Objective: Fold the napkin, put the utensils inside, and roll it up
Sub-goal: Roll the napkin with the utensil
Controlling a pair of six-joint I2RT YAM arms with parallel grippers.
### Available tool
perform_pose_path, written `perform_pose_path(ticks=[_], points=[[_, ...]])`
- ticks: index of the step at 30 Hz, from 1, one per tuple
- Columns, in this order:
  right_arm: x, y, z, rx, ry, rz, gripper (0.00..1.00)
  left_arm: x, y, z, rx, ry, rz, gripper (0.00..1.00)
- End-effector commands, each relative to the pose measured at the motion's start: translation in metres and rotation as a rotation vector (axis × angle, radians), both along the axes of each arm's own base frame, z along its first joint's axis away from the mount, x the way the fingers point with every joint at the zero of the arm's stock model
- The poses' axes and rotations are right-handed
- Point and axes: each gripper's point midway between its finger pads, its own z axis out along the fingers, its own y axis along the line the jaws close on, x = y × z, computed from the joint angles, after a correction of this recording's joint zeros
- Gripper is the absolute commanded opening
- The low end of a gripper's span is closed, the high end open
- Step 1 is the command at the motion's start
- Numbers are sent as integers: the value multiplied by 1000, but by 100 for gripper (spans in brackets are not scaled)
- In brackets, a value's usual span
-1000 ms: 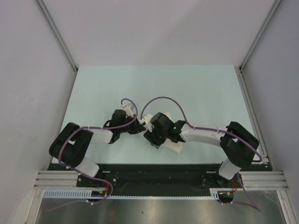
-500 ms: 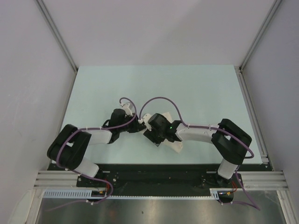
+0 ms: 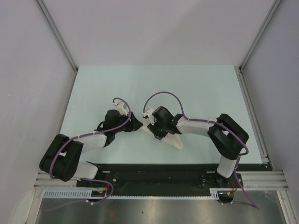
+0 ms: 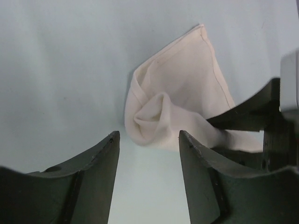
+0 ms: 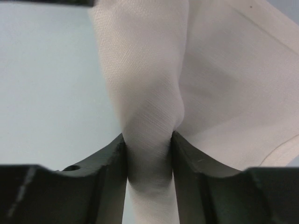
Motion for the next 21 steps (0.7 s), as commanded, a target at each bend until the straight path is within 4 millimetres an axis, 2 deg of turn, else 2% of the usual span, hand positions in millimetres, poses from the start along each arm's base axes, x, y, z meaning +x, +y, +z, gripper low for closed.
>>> perform_pose_path(ticks=[1, 5, 6, 10, 17, 21], points=[[-31, 1, -13, 76, 263, 64, 40, 0, 0, 22, -27, -131, -35, 61], [-39, 8, -1, 192, 404, 92, 33, -6, -2, 21, -21, -150, -75, 64], [-45, 15, 6, 236, 452, 124, 33, -6, -3, 21, -21, -153, -79, 64], [-50, 18, 11, 290, 556, 151, 31, -9, -9, 20, -41, -150, -122, 69], [-46, 21, 6, 315, 624, 155, 32, -9, -10, 8, -36, -112, -121, 69], [-43, 21, 2, 318, 639, 147, 32, -9, -10, 2, -28, -85, -124, 64]])
